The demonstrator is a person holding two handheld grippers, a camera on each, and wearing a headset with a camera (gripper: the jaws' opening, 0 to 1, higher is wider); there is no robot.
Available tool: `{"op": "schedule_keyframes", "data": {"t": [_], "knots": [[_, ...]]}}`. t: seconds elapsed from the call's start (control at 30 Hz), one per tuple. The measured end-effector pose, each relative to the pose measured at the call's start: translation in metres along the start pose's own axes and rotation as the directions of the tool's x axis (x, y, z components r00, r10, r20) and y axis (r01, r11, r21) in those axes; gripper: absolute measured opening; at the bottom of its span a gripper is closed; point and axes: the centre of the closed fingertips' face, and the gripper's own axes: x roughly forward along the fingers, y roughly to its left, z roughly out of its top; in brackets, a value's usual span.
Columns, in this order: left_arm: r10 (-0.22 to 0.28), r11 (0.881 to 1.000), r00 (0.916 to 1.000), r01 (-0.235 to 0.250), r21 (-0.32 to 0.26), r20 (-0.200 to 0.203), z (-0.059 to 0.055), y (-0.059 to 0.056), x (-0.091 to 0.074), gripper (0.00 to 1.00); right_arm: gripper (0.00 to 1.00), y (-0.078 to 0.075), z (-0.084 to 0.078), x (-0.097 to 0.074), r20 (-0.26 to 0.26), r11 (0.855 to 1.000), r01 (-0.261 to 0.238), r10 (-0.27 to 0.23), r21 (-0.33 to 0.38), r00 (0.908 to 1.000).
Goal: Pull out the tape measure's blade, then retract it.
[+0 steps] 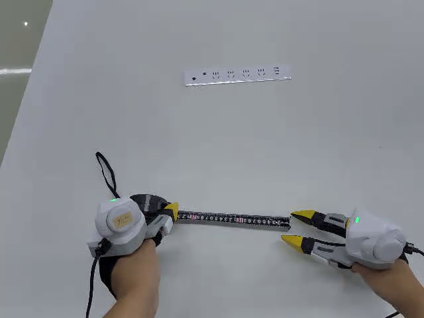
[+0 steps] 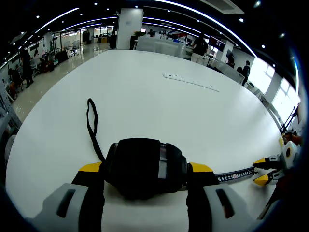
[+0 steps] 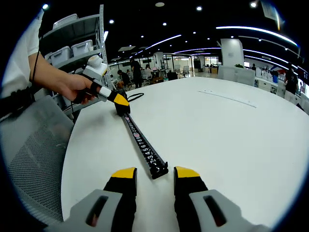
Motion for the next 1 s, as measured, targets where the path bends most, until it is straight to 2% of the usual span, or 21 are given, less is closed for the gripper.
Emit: {"op": "schedule_keyframes", "data": {"t": [0.23,0.5,1.0], "knots": [[-0.001,1.0,1.0,0.001,-0.002,0.0,-0.0001,0.0001,0.0001,0.67,0.26,-0.0011,-0.0041,0.0024,-0.016,1.0,-0.014,0.014,-0.014,0.9998],[0.0,1.0,1.0,0.0,0.001,0.0,-0.0002,0.0005,0.0002,0.67,0.21,-0.0018,-0.0033,0.0021,-0.007,0.999,-0.027,0.027,-0.033,0.9996],[0.001,1.0,1.0,-0.001,0.007,-0.001,-0.0009,0.0002,0.0007,0.67,0.15,-0.0043,-0.0026,0.0046,0.004,0.998,-0.057,0.057,-0.025,0.9984]]}}
